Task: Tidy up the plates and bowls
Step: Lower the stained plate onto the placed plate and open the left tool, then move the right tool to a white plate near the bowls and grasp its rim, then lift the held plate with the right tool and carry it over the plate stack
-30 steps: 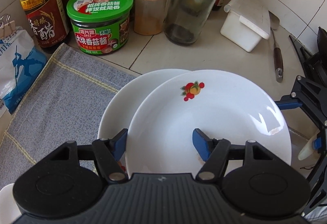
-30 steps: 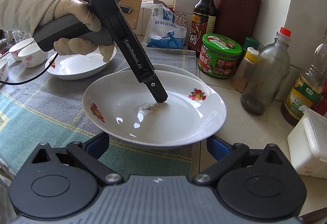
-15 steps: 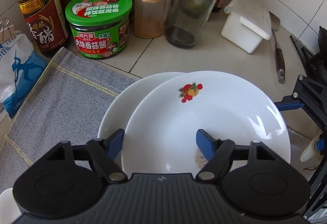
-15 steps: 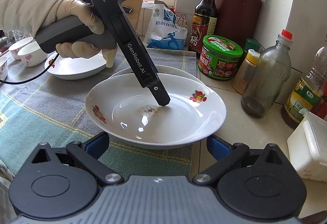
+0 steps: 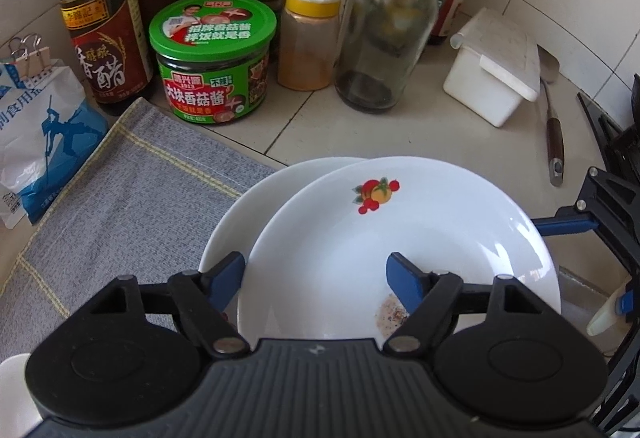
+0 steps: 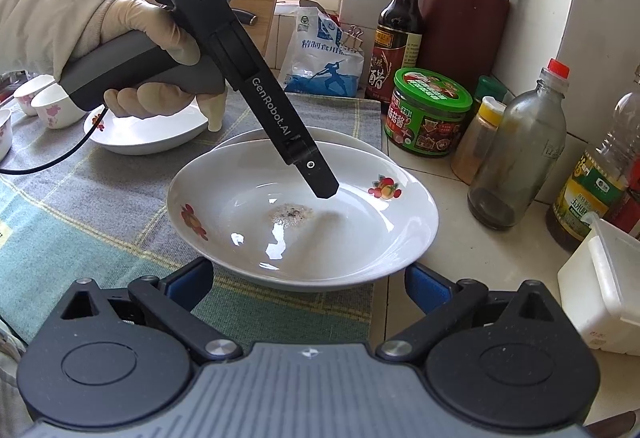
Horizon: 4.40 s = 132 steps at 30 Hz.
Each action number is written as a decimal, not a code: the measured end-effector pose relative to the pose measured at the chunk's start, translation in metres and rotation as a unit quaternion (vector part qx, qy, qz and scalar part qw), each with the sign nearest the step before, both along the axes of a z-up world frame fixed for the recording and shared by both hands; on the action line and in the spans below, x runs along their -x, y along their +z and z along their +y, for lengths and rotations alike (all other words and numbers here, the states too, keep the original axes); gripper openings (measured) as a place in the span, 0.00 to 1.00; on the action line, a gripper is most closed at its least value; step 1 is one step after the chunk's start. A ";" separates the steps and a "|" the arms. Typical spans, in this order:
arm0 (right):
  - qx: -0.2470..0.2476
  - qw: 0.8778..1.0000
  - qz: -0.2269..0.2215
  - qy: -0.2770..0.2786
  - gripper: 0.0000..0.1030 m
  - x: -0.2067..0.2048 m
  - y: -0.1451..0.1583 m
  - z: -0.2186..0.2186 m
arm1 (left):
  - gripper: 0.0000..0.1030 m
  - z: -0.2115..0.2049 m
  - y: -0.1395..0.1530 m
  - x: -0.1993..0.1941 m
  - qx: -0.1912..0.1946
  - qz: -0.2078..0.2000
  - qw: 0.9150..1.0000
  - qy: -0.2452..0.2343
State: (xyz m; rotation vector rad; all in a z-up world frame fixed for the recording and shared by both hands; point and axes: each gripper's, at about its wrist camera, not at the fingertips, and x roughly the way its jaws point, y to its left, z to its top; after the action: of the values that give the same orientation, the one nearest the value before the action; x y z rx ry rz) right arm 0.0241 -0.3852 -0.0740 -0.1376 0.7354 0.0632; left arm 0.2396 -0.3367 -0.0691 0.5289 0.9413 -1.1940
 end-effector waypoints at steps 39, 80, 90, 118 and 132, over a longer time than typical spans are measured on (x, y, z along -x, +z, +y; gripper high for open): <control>-0.029 0.997 -0.001 -0.068 1.00 0.004 0.009 0.015 | 0.86 0.161 0.031 0.105 0.085 -0.122 0.969 0.197; -0.069 0.991 0.056 0.101 1.00 -0.138 0.034 0.099 | 1.00 0.228 -0.036 0.052 0.054 -0.128 0.935 0.326; -0.120 0.969 0.125 0.176 1.00 -0.214 0.012 0.098 | 1.00 0.229 -0.035 0.056 0.063 -0.138 0.928 0.339; -0.153 0.916 0.233 0.288 1.00 -0.308 -0.026 0.118 | 1.00 0.224 -0.034 0.046 0.065 -0.139 0.931 0.331; -0.188 0.902 0.255 0.292 0.98 -0.320 -0.022 0.112 | 0.95 0.225 -0.032 0.045 0.063 -0.140 0.935 0.321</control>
State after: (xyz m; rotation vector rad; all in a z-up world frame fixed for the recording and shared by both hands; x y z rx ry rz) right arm 0.3438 -0.2736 -0.0959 0.0388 1.1710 0.8392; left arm 0.1942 -0.1121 -0.1012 0.2426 0.7033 -0.5625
